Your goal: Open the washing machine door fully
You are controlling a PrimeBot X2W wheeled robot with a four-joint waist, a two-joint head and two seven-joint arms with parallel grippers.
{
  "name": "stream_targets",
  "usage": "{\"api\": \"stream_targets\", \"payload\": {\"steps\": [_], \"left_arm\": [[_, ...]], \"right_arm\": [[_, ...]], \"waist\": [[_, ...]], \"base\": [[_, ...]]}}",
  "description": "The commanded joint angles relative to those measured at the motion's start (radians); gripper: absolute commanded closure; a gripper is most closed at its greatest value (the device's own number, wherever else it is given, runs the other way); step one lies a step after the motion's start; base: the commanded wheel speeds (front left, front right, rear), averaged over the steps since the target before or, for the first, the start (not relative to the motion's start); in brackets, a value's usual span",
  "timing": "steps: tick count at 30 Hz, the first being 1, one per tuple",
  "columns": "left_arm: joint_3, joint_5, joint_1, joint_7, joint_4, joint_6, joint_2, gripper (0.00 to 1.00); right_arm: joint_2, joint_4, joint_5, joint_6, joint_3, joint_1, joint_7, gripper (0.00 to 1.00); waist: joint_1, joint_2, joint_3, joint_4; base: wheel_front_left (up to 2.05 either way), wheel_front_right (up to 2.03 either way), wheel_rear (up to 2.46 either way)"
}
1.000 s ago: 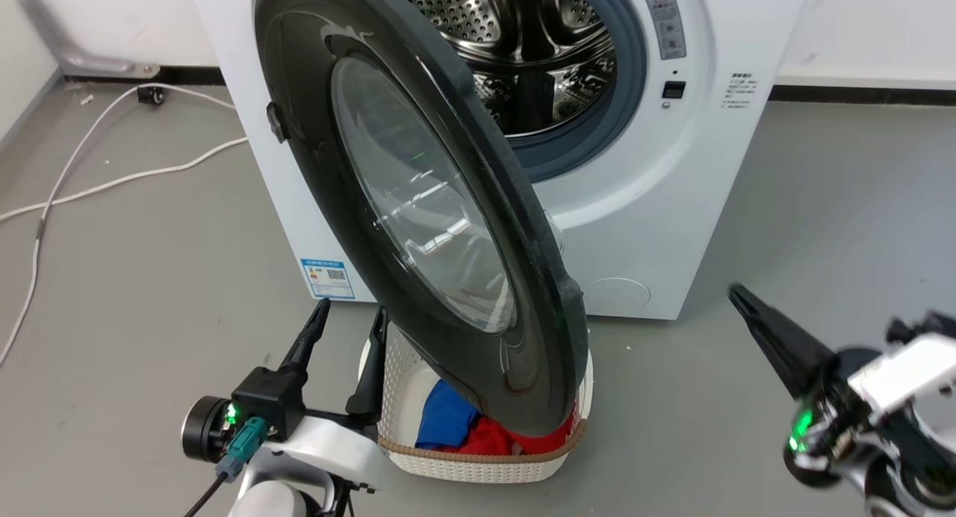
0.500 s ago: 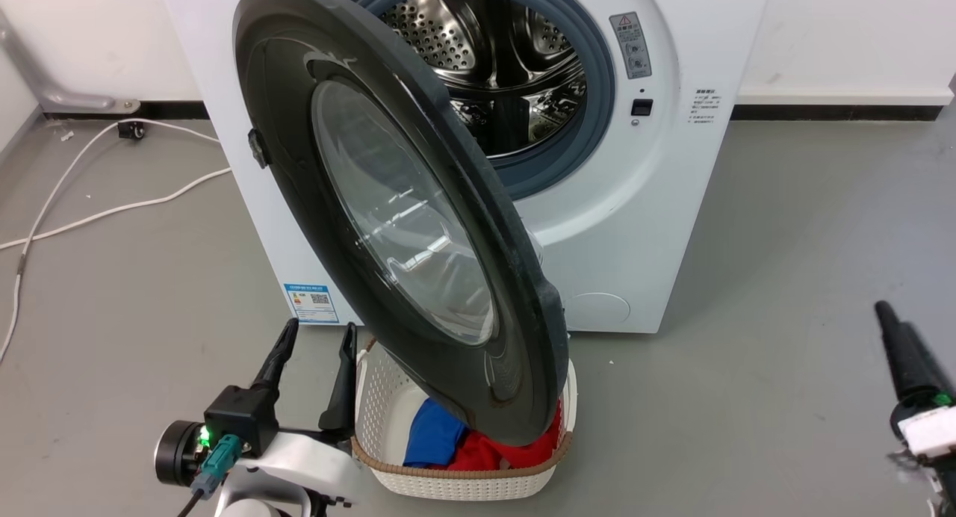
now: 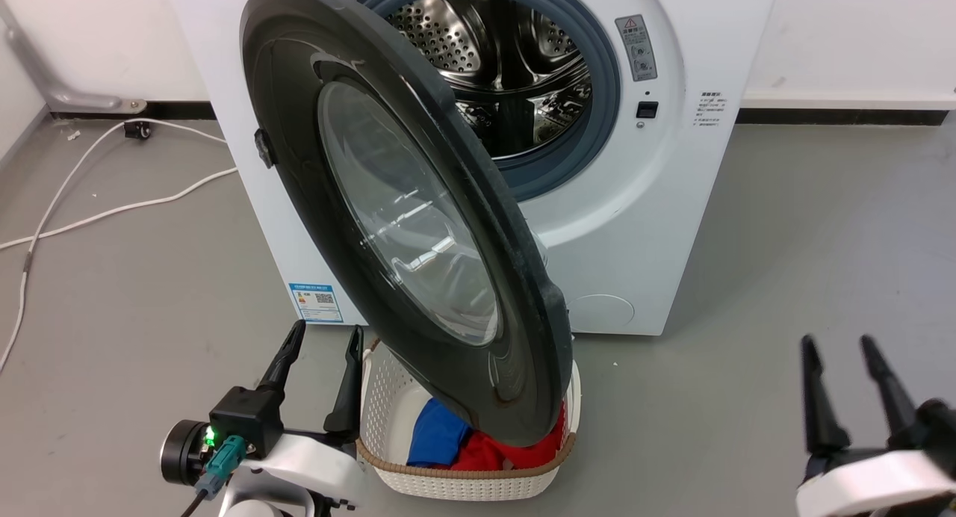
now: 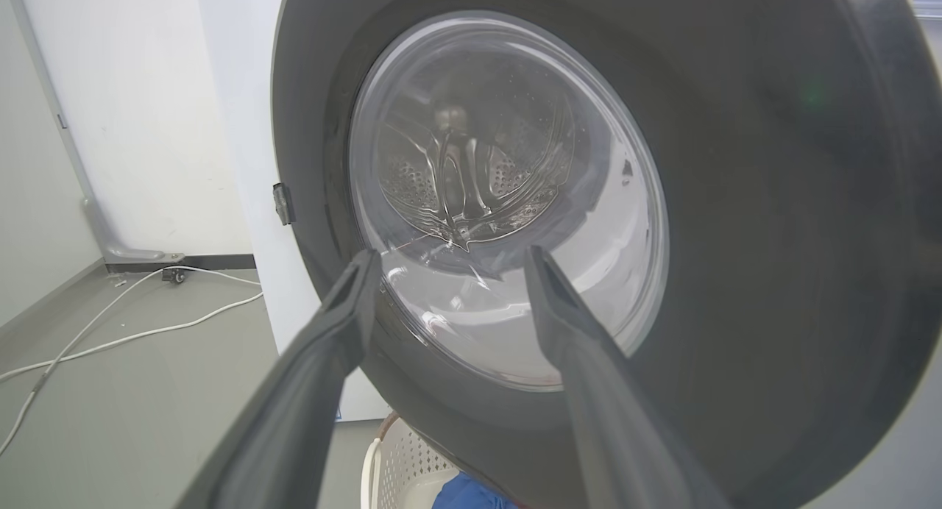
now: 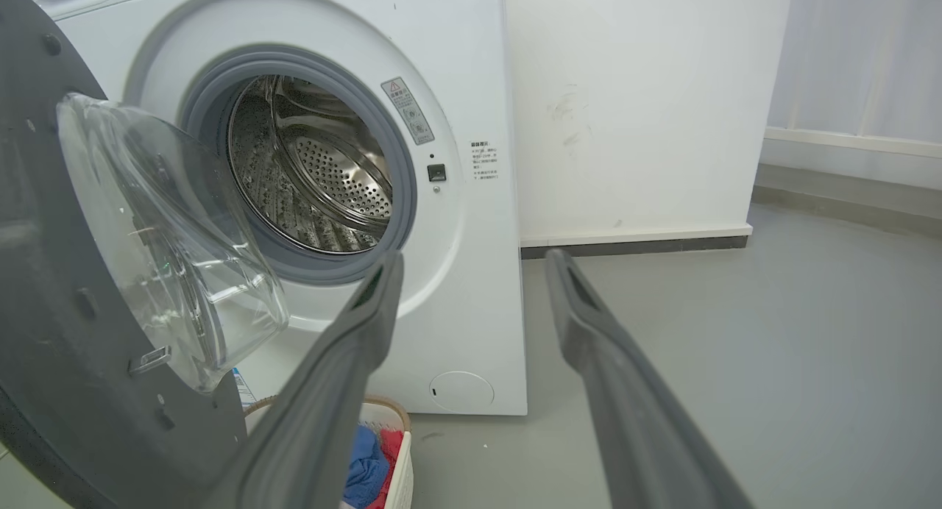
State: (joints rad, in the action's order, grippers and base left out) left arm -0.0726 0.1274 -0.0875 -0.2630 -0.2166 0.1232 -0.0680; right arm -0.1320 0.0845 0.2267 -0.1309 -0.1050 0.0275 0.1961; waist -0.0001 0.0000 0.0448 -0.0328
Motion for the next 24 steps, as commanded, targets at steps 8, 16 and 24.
{"api": "stream_targets", "payload": {"steps": [8,16,24], "left_arm": [[-0.003,-0.006,-0.010,-0.003,-0.010,0.004,-0.005,0.00],[-0.002,-0.008,-0.010,-0.003,-0.017,0.004,-0.007,0.00],[-0.005,-0.006,-0.012,-0.003,-0.022,0.005,-0.009,0.55]], "right_arm": [[0.071,-0.082,-0.122,0.000,0.001,0.085,-0.046,0.00],[0.082,-0.106,-0.132,0.000,-0.006,0.095,-0.055,0.00],[0.083,-0.109,-0.140,0.000,0.003,0.096,-0.060,0.00]], "waist": [[0.0001,0.0000,-0.015,-0.009],[0.0001,0.0000,-0.016,-0.007],[0.0001,0.0000,-0.019,-0.003]], "base": [[0.00,0.00,0.00],[0.00,0.00,0.00],[0.00,0.00,0.00]]}}
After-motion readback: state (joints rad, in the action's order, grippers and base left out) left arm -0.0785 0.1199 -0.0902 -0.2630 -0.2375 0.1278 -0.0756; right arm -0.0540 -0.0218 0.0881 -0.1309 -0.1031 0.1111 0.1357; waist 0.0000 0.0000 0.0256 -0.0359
